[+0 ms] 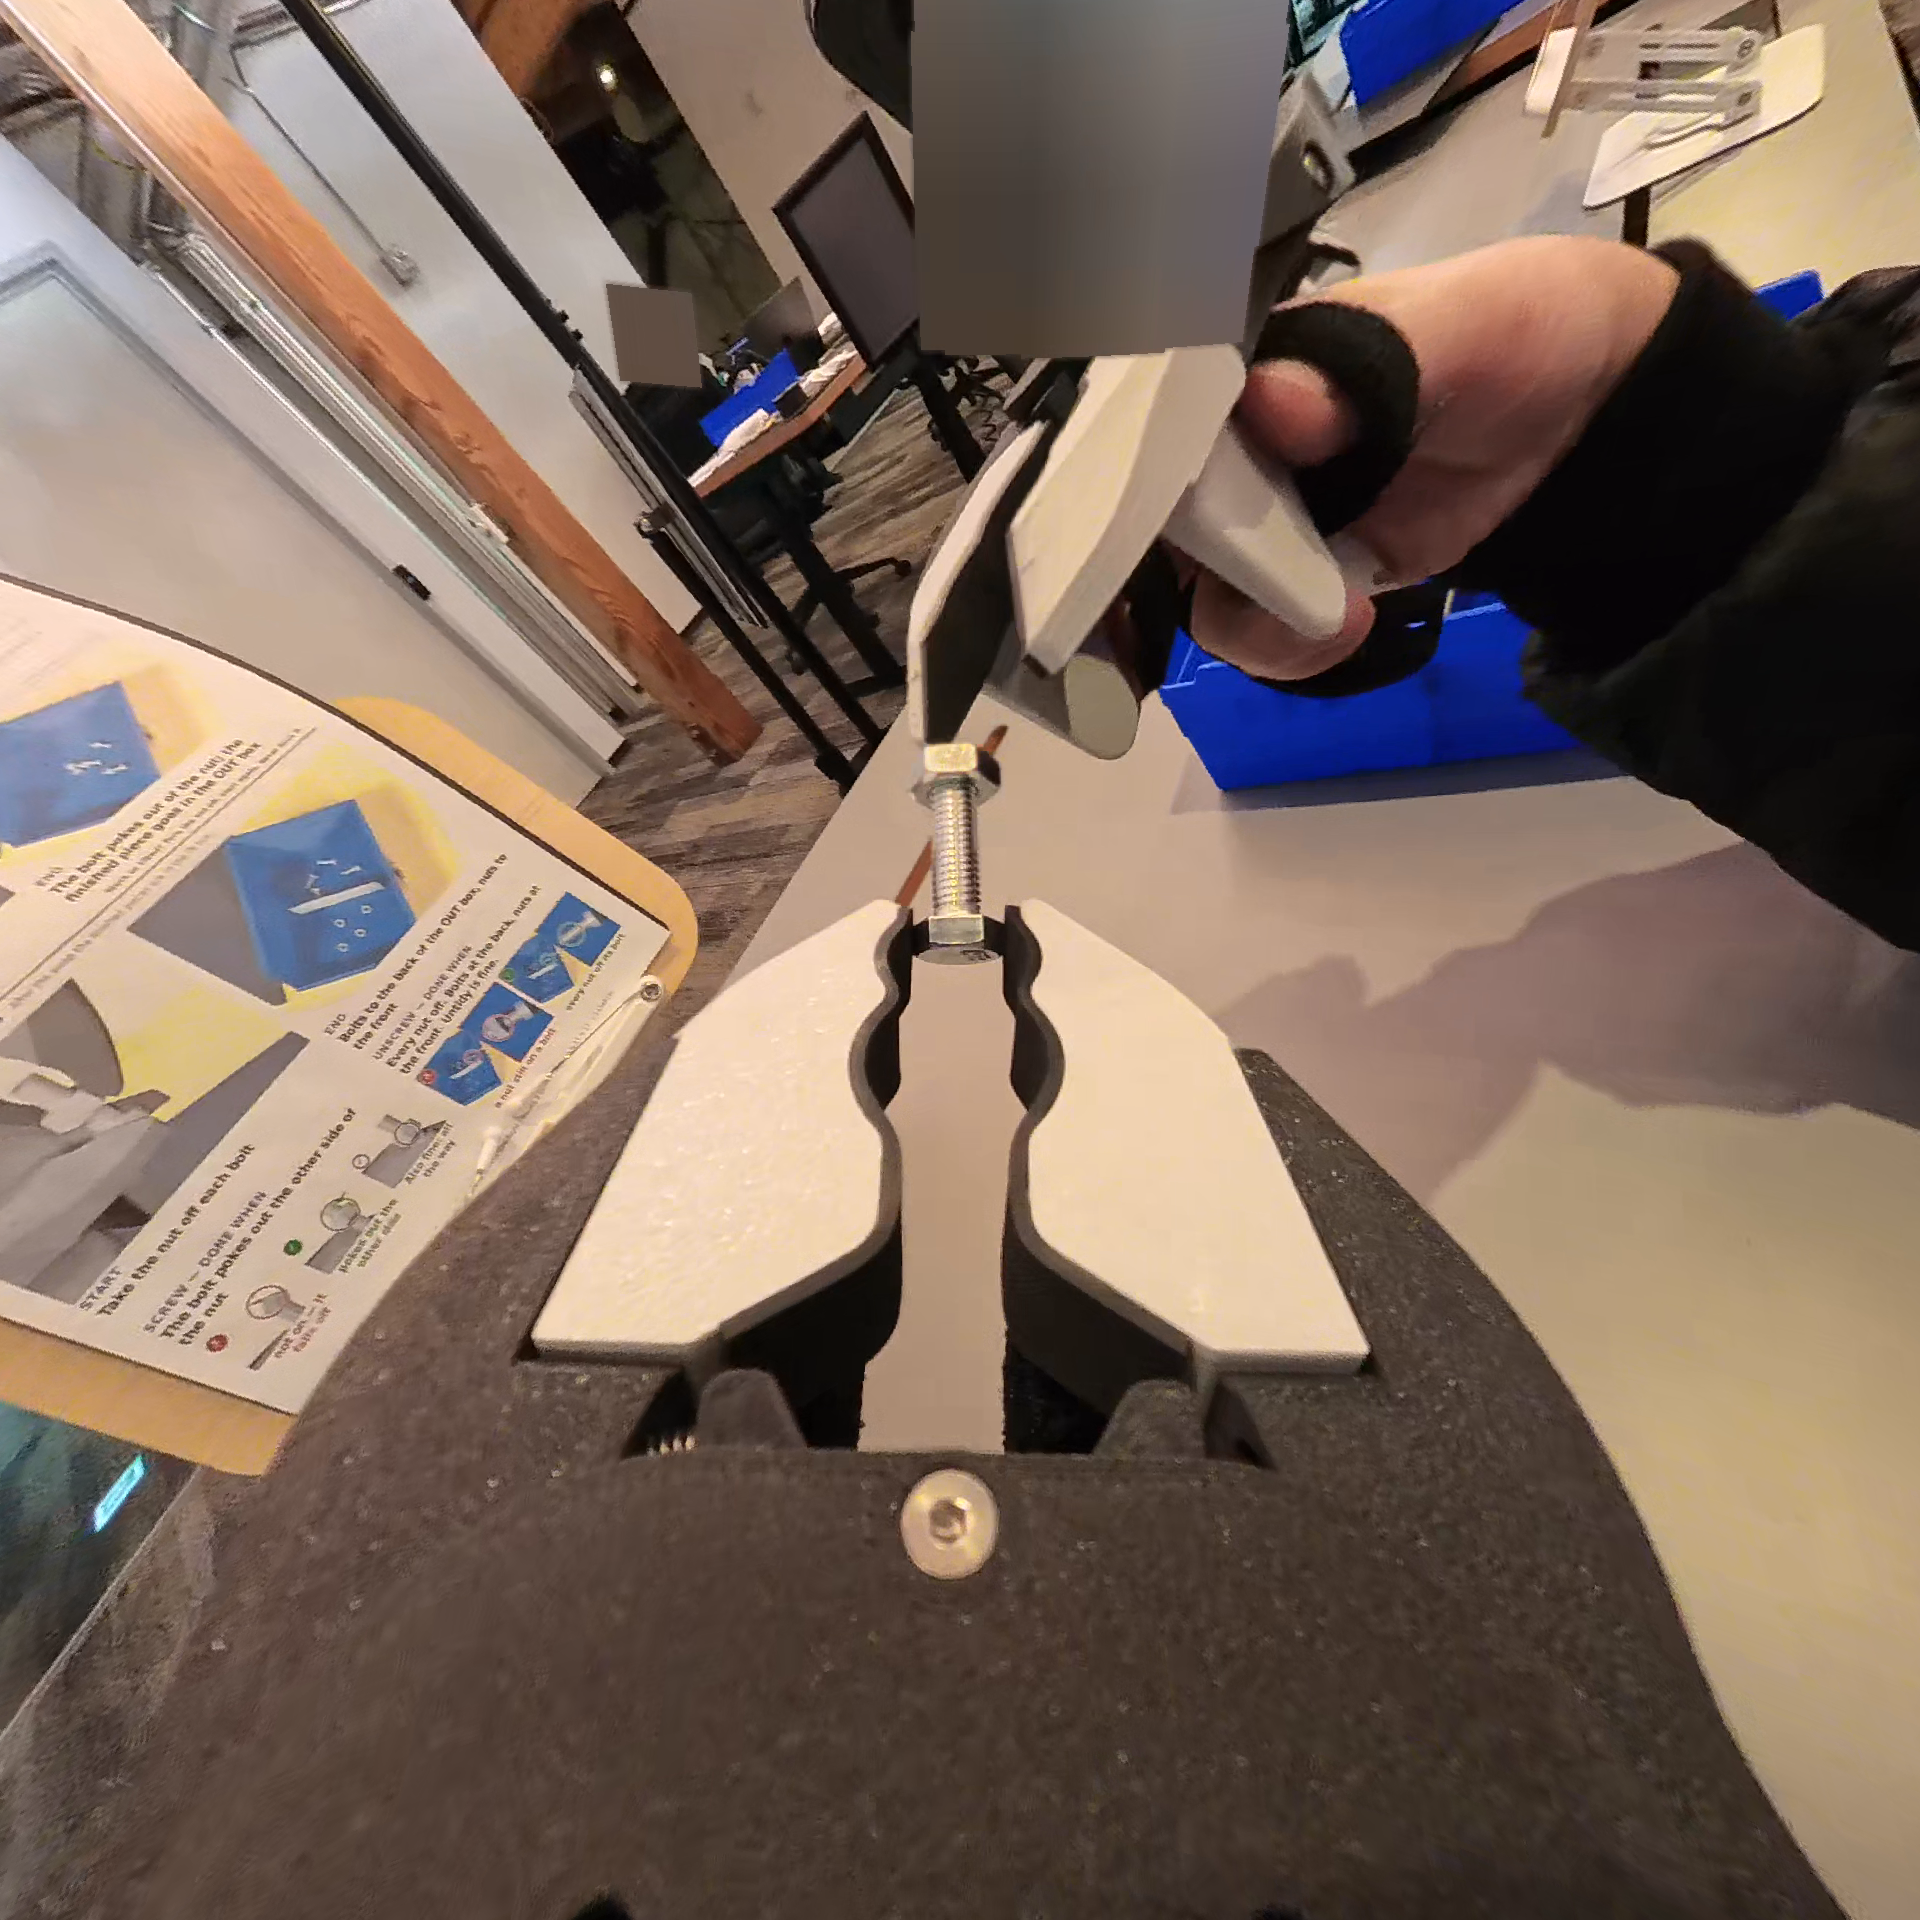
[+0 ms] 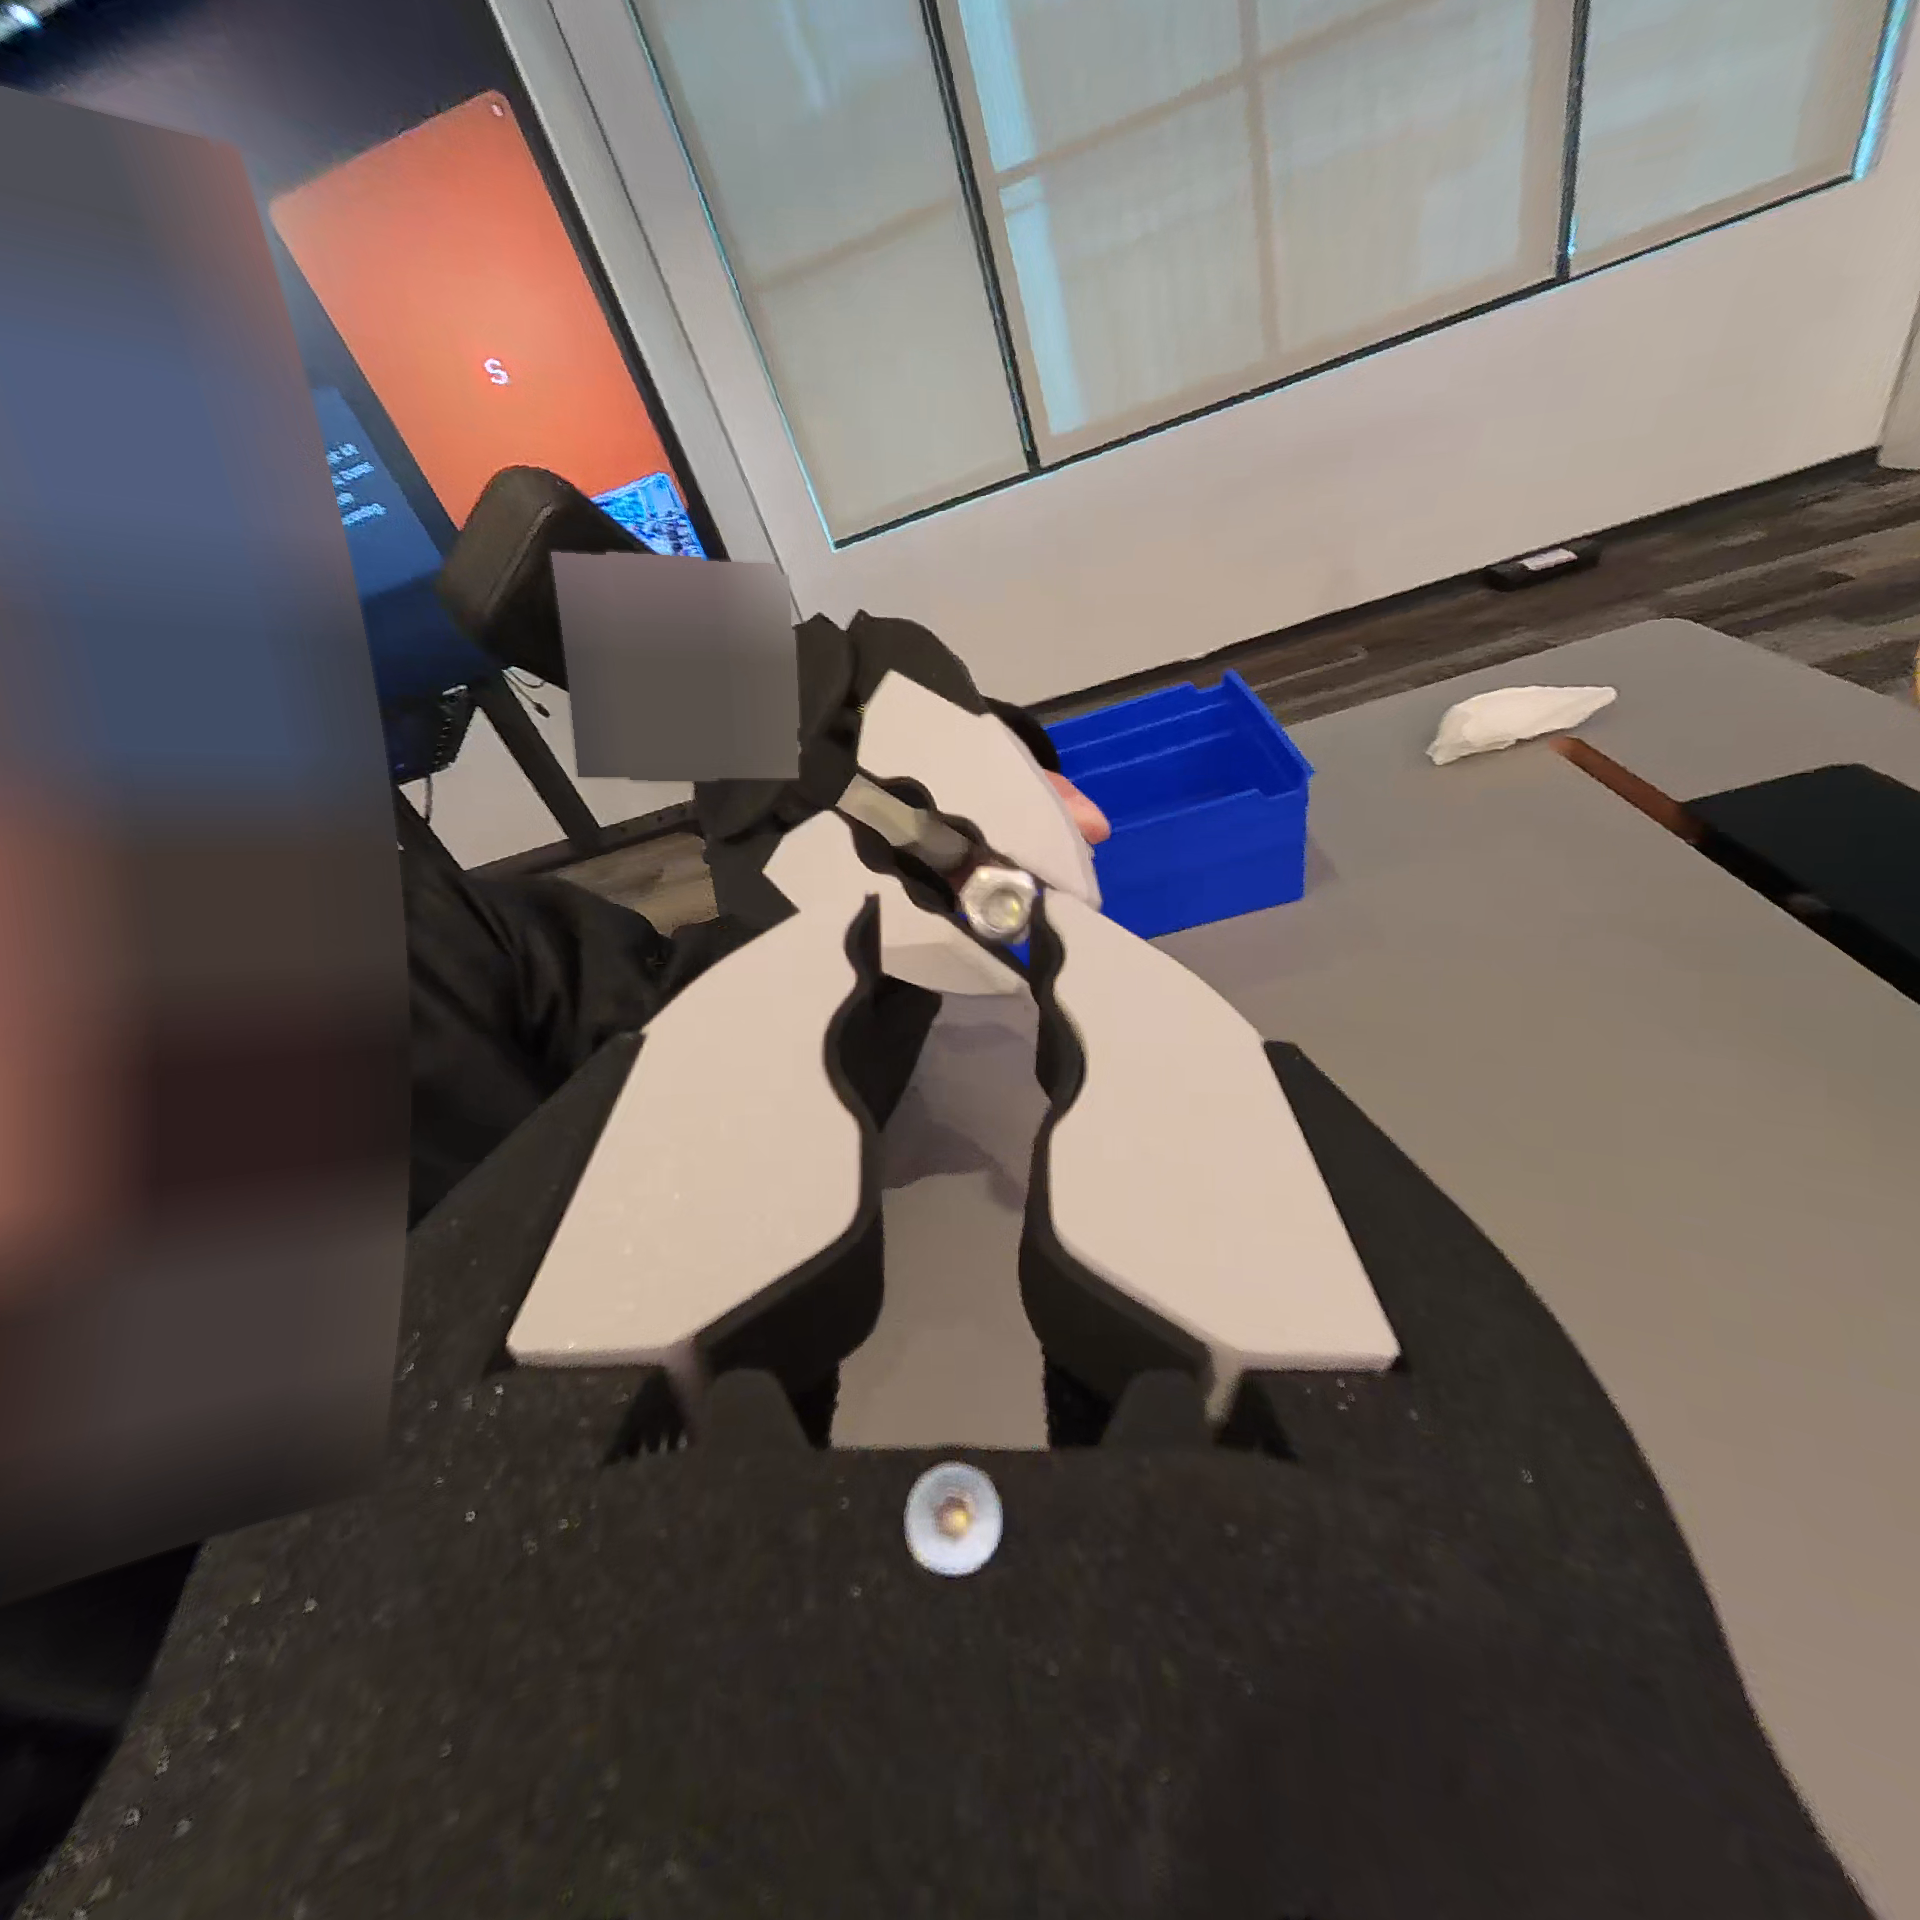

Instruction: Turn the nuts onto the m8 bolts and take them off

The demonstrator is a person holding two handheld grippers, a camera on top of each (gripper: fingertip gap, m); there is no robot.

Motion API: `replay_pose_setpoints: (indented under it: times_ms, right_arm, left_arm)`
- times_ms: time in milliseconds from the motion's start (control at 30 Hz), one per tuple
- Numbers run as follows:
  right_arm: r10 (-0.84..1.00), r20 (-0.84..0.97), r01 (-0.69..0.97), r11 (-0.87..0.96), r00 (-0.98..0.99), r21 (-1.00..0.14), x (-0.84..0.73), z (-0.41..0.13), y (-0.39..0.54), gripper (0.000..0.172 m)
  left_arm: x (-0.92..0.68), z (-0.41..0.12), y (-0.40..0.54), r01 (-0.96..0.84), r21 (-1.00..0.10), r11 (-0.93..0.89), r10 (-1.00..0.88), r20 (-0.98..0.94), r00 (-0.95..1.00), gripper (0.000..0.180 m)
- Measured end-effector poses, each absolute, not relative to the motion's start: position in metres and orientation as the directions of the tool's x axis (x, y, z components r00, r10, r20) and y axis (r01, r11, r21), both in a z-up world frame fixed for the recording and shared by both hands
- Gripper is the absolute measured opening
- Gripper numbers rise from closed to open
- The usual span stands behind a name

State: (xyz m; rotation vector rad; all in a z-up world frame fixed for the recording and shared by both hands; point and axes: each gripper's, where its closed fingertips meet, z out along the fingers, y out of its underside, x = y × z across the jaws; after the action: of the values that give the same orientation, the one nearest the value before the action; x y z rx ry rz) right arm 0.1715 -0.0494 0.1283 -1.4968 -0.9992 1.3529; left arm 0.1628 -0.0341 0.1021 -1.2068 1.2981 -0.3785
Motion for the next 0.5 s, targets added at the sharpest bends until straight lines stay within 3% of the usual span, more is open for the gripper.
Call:
replay_pose_setpoints:
  times_ms: [367, 500]
  right_arm:
    - [0.875, -0.475, -0.006, -0.477, 0.093, -0.879, 0.171, 0.12, -0.038, 0.029]
    - [0.867, -0.488, 0.041, -0.493, 0.097, -0.869, 0.166, 0.113, -0.041, 0.019]
  left_arm:
    - [0.166, 0.096, -0.031, -0.437, -0.793, 0.424, -0.755, -0.576, 0.313, 0.017]
    - [0.166, 0.095, -0.03, -0.445, -0.789, 0.424, -0.753, -0.58, 0.312, 0.017]
